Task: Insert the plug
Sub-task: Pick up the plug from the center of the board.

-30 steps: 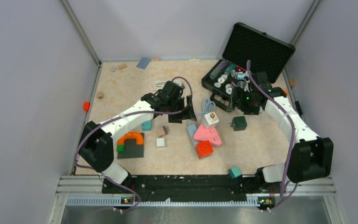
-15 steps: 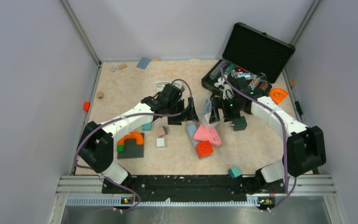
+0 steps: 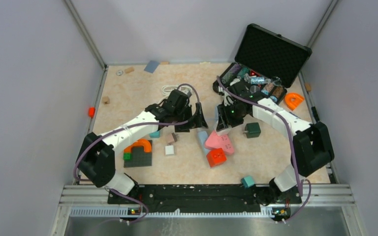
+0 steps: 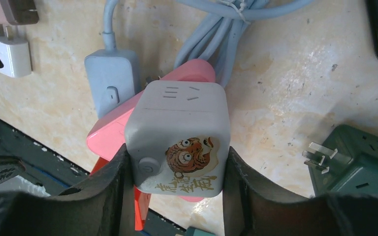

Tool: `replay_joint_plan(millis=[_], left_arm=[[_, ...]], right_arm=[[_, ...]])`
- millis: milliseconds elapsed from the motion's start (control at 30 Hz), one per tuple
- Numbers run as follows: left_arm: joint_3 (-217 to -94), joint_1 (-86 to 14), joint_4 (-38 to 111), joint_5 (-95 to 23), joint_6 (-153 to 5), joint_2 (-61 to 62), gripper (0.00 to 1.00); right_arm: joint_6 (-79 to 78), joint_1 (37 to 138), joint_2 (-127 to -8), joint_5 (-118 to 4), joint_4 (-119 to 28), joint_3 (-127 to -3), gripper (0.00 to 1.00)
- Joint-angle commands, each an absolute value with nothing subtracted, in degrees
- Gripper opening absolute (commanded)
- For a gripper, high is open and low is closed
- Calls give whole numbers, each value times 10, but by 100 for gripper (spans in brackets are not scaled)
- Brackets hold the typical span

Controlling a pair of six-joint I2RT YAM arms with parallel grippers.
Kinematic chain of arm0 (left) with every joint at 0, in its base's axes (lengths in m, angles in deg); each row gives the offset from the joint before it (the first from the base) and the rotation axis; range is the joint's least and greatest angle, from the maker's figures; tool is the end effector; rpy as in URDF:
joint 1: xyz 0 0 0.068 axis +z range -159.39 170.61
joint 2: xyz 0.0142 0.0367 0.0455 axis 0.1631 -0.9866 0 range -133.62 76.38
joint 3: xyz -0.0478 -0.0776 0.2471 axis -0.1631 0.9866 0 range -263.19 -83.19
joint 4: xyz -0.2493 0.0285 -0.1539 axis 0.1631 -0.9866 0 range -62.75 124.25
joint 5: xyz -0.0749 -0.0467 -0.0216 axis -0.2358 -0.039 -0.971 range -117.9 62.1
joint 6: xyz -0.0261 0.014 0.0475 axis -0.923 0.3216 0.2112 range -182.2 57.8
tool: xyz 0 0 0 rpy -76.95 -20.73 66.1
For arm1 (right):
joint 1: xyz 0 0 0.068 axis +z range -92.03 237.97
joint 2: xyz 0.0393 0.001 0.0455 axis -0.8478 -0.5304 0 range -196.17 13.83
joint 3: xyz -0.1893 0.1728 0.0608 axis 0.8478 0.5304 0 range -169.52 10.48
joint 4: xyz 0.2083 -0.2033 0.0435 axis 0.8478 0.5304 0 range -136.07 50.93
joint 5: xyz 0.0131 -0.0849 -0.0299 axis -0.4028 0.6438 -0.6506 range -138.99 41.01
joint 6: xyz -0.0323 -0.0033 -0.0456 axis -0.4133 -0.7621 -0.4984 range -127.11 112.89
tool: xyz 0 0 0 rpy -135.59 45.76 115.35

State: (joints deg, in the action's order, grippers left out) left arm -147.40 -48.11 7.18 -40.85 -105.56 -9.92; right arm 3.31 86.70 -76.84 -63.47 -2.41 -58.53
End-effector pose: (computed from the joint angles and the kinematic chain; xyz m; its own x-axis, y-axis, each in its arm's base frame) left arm 0.2743 -0.2310 0.2330 -0.9263 -0.1150 -0.3589 0.1211 0.8111 -0.5722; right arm 0.3038 0.1773 0.2189 -0.8843 -0.2852 -0.3697 -0.4039 0.8646 0.2989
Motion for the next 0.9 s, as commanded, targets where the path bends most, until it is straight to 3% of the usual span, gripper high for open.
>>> replay_joint_plan(millis=[0,33,67,467,733,867], left_arm=[[-1467,-481,86,-393,-1063,-79,99],[-1466,-481,85,-392,-1064,-77,99],[-1466,-481,85,-390,-1065,-77,99],[-1479,-476,75,-373,-1062,-63,99],[-1501,-475,69,-345,-1041,-47,99],[-1523,-474,65,-336,-1017,-51,99]], right_arm=[[34,889,-765,-596,-45,-579,16],[39,892,-763,-594,-51,-572,4],[43,894,-759,-592,-56,-563,0],[50,933,-752,-616,-112,-457,0],[53,960,-763,-626,-104,-476,1],[68,959,-743,-606,-80,-524,54]])
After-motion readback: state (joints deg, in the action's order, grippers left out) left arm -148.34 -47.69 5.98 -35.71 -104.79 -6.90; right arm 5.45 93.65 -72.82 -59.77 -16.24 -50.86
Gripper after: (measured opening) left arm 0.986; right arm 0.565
